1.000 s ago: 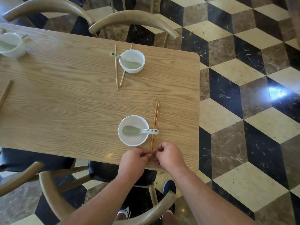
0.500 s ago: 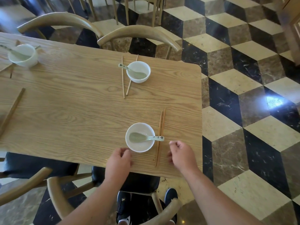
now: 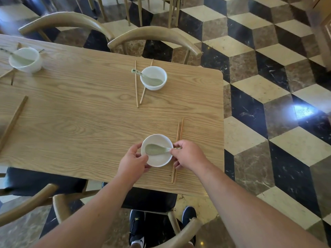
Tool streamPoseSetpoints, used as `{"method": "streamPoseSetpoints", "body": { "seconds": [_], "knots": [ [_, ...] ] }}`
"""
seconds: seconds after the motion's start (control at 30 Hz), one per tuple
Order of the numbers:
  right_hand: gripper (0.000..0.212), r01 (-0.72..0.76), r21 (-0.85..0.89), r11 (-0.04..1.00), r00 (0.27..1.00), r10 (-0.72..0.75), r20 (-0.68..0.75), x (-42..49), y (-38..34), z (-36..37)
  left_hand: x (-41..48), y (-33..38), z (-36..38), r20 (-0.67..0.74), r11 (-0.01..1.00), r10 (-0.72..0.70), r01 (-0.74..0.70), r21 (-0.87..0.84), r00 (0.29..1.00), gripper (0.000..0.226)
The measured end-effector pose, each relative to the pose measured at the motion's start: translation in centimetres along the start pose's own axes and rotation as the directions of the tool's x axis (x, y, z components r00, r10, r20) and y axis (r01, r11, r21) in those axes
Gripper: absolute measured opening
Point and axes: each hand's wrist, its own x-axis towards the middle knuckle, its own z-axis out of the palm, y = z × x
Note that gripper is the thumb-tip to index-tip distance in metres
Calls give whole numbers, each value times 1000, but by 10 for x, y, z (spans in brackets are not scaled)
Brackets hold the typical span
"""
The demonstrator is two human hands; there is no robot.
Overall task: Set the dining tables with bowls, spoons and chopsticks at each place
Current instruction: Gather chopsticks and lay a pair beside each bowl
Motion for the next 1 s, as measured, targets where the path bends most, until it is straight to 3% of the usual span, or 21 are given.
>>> {"method": "streamPoseSetpoints", "body": {
  "seconds": [0.1, 0.2, 0.27, 0.37, 0.43, 0.63, 1.0],
  "knots": [
    [36, -5, -11, 1000, 999, 5, -43, -7, 1, -6, -12, -5, -1, -80, 996, -2, 9, 85, 997, 39],
    [29, -2, -16, 1000, 967, -2, -253, -22, 18, -15, -39, -28, 1, -192, 950, 32, 31, 312, 981, 40],
    [19, -18, 6, 1000, 951, 19, -309, -34, 36, -13, -56, -48, 9, -143, 879, 74, 3, 476, 987, 36],
    [9, -49, -63, 997, 969, 32, -245, -46, 64, 2, -64, -62, 31, -23, 800, 107, -73, 596, 994, 19],
    [9, -53, -76, 996, 974, 34, -223, -49, 73, 13, -60, -60, 47, 17, 811, 114, -103, 576, 993, 14],
    [8, -47, 5, 999, 978, 47, -201, -46, 71, 27, -49, -48, 70, 6, 896, 85, -79, 437, 996, 30],
    [9, -84, 45, 995, 979, 91, -184, -42, 64, 31, -36, -50, 75, -2, 903, 42, -37, 429, 999, 23]
  ]
}}
